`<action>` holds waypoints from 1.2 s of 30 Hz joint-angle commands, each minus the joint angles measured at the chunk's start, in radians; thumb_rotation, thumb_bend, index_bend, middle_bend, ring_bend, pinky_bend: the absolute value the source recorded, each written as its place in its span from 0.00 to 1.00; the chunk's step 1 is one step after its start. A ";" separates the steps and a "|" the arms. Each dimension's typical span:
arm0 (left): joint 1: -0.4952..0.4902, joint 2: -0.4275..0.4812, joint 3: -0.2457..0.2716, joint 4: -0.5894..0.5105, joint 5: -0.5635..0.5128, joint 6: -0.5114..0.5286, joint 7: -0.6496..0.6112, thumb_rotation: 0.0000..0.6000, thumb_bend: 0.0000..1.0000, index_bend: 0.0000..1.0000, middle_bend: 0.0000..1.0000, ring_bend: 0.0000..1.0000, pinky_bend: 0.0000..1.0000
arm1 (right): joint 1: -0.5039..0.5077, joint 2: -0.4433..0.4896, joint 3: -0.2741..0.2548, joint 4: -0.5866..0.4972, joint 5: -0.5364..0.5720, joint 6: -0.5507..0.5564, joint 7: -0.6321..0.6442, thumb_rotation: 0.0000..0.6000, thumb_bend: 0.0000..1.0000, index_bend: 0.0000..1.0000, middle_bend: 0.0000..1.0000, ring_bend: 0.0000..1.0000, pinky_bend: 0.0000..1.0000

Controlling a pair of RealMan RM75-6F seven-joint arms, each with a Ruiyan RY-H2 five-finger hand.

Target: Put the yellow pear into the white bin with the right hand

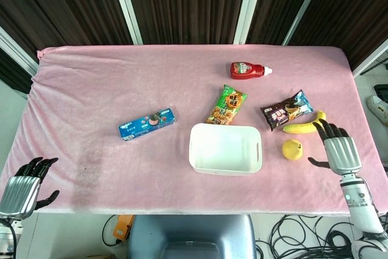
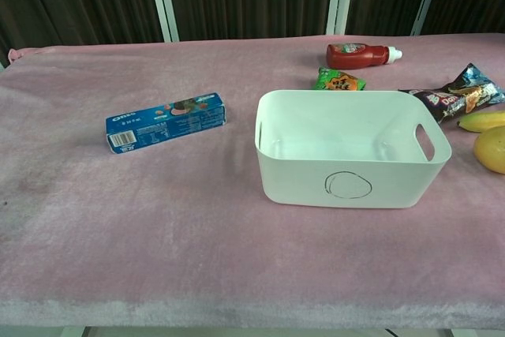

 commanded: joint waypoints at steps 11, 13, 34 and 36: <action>0.000 0.000 0.000 0.001 0.001 0.002 -0.002 1.00 0.20 0.20 0.26 0.17 0.30 | 0.046 -0.091 0.008 0.137 0.019 -0.141 0.007 1.00 0.18 0.18 0.18 0.17 0.35; 0.000 0.001 0.001 0.001 0.002 0.002 -0.002 1.00 0.20 0.20 0.26 0.17 0.30 | 0.055 -0.098 0.009 0.141 0.017 -0.160 0.022 1.00 0.18 0.18 0.18 0.17 0.36; 0.002 0.001 0.001 0.003 0.006 0.009 -0.007 1.00 0.20 0.20 0.26 0.17 0.30 | 0.091 -0.170 0.009 0.207 0.019 -0.250 0.023 1.00 0.65 0.58 0.45 0.53 0.66; 0.003 0.001 0.000 0.003 0.006 0.011 -0.008 1.00 0.20 0.20 0.26 0.17 0.30 | 0.088 -0.181 0.010 0.225 0.009 -0.228 0.030 1.00 0.83 0.67 0.50 0.58 0.71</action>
